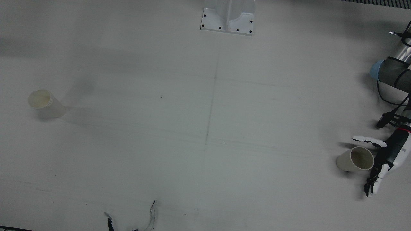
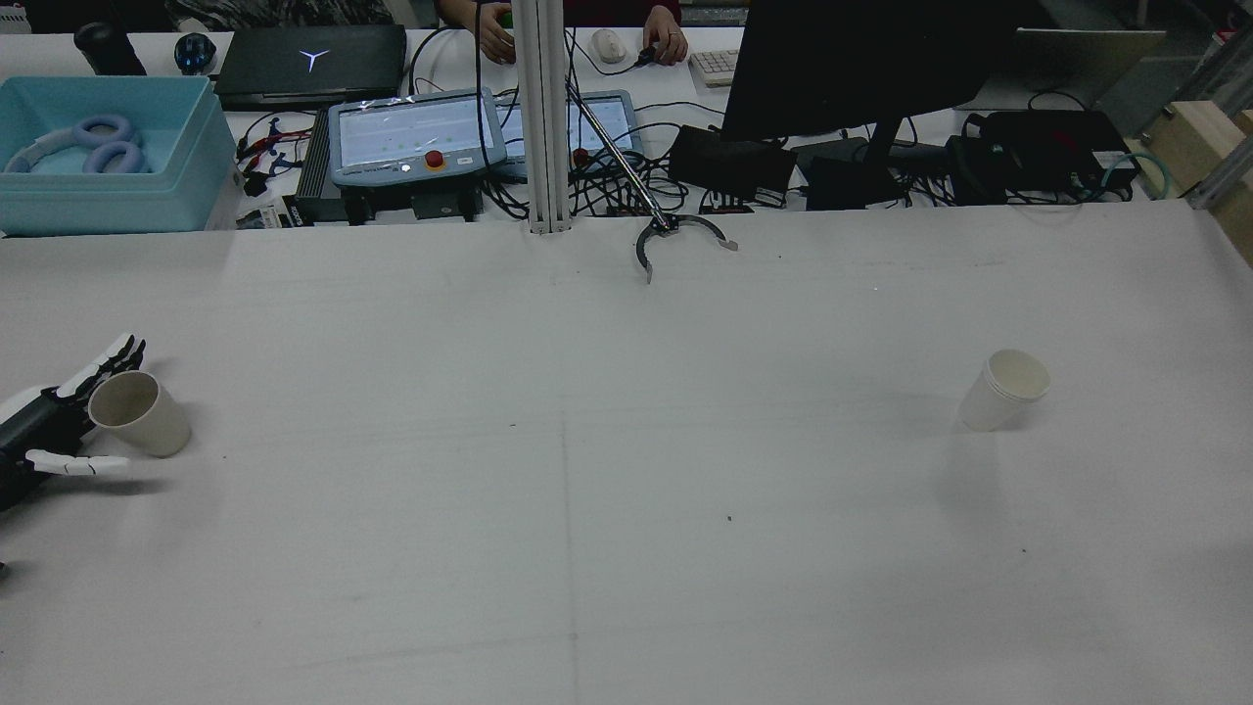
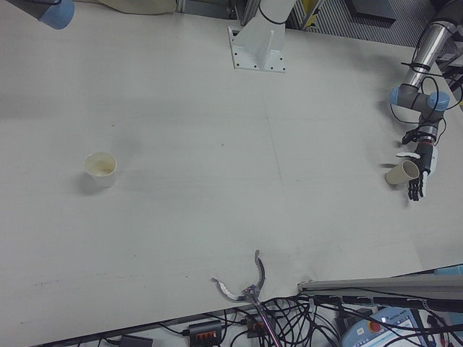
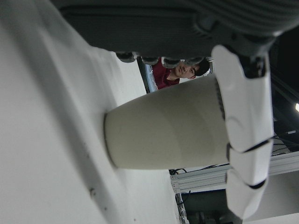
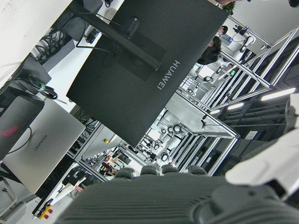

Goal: Pour water
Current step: 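Move the left hand to the white paper cup nearest it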

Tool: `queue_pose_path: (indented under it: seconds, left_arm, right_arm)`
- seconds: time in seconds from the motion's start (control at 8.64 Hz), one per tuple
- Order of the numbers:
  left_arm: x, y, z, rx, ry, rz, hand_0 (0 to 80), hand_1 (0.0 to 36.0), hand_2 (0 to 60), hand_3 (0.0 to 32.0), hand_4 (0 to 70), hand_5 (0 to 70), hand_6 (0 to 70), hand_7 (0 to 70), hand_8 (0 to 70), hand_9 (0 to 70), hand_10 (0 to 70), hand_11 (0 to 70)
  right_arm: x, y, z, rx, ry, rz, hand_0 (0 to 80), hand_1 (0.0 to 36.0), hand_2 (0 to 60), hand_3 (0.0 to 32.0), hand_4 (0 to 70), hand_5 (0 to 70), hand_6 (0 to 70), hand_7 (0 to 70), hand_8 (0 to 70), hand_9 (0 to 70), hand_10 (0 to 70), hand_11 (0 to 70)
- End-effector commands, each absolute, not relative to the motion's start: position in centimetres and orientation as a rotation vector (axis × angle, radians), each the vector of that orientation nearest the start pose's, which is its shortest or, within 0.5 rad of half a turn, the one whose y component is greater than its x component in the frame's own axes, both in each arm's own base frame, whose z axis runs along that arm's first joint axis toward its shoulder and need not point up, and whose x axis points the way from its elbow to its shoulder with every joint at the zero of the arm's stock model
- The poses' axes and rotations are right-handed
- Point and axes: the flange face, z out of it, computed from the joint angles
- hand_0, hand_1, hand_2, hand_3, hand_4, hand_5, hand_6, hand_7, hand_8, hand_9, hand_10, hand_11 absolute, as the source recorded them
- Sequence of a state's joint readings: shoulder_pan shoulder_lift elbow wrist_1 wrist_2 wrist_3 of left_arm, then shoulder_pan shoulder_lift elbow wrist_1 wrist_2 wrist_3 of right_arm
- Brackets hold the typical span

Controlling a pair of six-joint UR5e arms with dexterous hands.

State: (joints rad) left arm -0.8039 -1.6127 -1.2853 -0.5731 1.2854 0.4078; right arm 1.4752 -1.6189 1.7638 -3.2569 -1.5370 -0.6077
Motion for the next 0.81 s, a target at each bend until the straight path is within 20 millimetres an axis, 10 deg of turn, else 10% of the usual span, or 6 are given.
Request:
queue_pose_path:
  seconds: [0.0, 0.69]
  left_arm:
    - [24.9, -49.0, 73.7, -0.190, 2.229, -1.506, 52.1, 25.8, 11.0, 0.0, 0.0, 0.0, 0.0, 0.0, 0.0, 0.0, 0.0, 0.0]
    - [24.8, -48.9, 74.3, -0.161, 2.193, -1.517, 51.0, 24.1, 9.1, 0.0, 0.0, 0.0, 0.0, 0.0, 0.0, 0.0, 0.0, 0.0]
  right_arm:
    - [9.2, -48.0, 62.8, -0.714, 2.553, -2.437, 12.3, 9.9, 24.8, 0.0, 0.0, 0.0, 0.0, 0.0, 0.0, 0.0, 0.0, 0.0]
    - [9.4, -47.9, 62.7, -0.705, 2.552, -2.431, 12.3, 10.0, 25.1, 0.0, 0.0, 0.0, 0.0, 0.0, 0.0, 0.0, 0.0, 0.0]
